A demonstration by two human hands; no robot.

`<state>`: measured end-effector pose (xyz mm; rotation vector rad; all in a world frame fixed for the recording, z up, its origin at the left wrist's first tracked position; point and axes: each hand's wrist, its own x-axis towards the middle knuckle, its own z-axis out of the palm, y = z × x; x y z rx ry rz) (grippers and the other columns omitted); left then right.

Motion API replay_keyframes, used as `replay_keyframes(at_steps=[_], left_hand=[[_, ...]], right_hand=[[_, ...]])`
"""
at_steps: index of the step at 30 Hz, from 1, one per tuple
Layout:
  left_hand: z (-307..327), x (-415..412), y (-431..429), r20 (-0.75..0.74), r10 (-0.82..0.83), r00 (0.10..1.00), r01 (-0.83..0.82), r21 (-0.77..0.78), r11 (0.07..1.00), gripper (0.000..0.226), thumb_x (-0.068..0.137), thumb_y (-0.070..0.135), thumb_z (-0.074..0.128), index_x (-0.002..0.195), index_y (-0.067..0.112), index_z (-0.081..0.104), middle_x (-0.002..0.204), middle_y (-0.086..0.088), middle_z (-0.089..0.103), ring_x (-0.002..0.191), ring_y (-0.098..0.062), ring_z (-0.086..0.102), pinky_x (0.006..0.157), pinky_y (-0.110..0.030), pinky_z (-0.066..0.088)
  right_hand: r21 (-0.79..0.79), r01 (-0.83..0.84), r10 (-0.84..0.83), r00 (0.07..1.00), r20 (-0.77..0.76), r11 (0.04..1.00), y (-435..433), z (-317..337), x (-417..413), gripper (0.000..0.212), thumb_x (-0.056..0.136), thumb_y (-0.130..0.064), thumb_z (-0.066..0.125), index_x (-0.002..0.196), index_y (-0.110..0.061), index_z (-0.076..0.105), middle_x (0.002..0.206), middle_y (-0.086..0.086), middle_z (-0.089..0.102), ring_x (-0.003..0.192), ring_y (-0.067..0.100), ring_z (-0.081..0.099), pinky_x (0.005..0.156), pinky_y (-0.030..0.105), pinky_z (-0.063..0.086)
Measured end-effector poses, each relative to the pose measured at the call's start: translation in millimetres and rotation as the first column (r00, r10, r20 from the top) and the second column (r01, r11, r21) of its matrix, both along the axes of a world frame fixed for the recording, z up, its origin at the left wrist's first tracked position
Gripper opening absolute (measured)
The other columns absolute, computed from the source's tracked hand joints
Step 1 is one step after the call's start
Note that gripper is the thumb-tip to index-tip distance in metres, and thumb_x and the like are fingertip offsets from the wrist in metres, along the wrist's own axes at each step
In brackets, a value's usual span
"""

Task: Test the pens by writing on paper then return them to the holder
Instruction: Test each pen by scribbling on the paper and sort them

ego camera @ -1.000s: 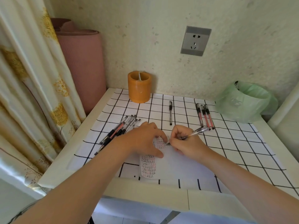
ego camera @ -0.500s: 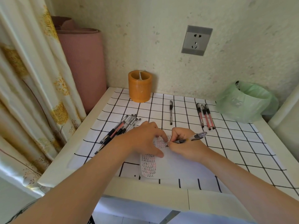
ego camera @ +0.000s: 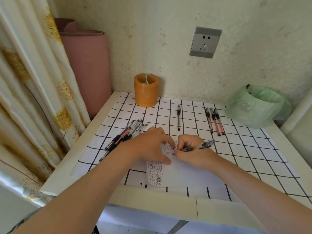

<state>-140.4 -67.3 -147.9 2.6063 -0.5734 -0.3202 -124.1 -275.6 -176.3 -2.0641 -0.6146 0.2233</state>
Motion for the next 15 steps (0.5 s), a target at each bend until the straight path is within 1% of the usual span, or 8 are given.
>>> replay_keyframes(at_steps=[3,5,9,11,13,15], left_hand=[[0.3,0.3,0.0,-0.005,-0.002,1.0,0.002,-0.003,1.0,0.054,0.07,0.053,0.081,0.119,0.048,0.059,0.106,0.015,0.043,0.108,-0.008,0.035,0.089,-0.032,0.042],[0.4,0.5,0.2,-0.005,-0.002,1.0,0.002,-0.001,1.0,0.054,0.07,0.053,0.08,0.119,0.048,0.059,0.105,0.016,0.042,0.107,-0.007,0.035,0.088,-0.031,0.041],[-0.4,-0.1,0.1,0.001,0.001,1.0,-0.001,-0.005,1.0,0.055,0.07,0.054,0.08,0.12,0.048,0.059,0.106,0.016,0.042,0.107,-0.007,0.034,0.087,-0.031,0.041],[-1.2,-0.2,0.5,0.005,0.001,1.0,-0.001,-0.007,1.0,0.055,0.07,0.054,0.08,0.121,0.048,0.058,0.107,0.015,0.042,0.108,-0.007,0.034,0.087,-0.031,0.042],[-1.8,0.2,0.8,0.004,0.0,1.0,0.0,-0.005,1.0,0.055,0.07,0.055,0.079,0.12,0.049,0.058,0.107,0.015,0.042,0.108,-0.007,0.034,0.087,-0.032,0.042],[-1.9,1.0,0.8,0.001,0.001,1.0,-0.001,0.005,1.0,0.057,0.07,0.054,0.08,0.121,0.049,0.056,0.108,0.016,0.042,0.109,-0.008,0.034,0.088,-0.032,0.042]], right_hand=[[0.014,-0.007,0.007,1.0,-0.01,1.0,0.7,0.5,-0.9,0.023,0.077,-0.005,0.069,0.065,-0.016,0.054,0.058,-0.013,0.052,0.052,0.0,0.043,0.047,0.014,0.033],[0.025,-0.011,0.012,1.0,-0.025,1.0,0.7,0.8,-1.1,0.022,0.076,-0.006,0.069,0.065,-0.016,0.053,0.058,-0.012,0.051,0.051,0.001,0.042,0.046,0.015,0.032],[0.015,-0.022,0.022,1.0,0.009,1.0,1.2,2.2,-1.4,0.019,0.072,-0.009,0.067,0.065,-0.012,0.05,0.056,-0.013,0.047,0.052,0.002,0.04,0.046,0.016,0.03],[0.027,-0.013,0.013,1.0,-0.002,1.0,1.2,1.8,-1.4,0.018,0.07,-0.011,0.066,0.064,-0.012,0.049,0.055,-0.013,0.047,0.051,0.003,0.039,0.045,0.018,0.03],[0.076,0.03,-0.025,0.998,-0.066,0.997,0.7,1.6,-0.1,0.017,0.071,-0.011,0.065,0.065,-0.013,0.05,0.054,-0.011,0.047,0.049,0.005,0.039,0.043,0.021,0.03],[0.196,0.099,-0.064,0.981,-0.181,0.975,-1.6,2.4,3.4,0.017,0.077,-0.008,0.064,0.067,-0.014,0.052,0.053,-0.003,0.05,0.046,0.01,0.041,0.043,0.022,0.03]])
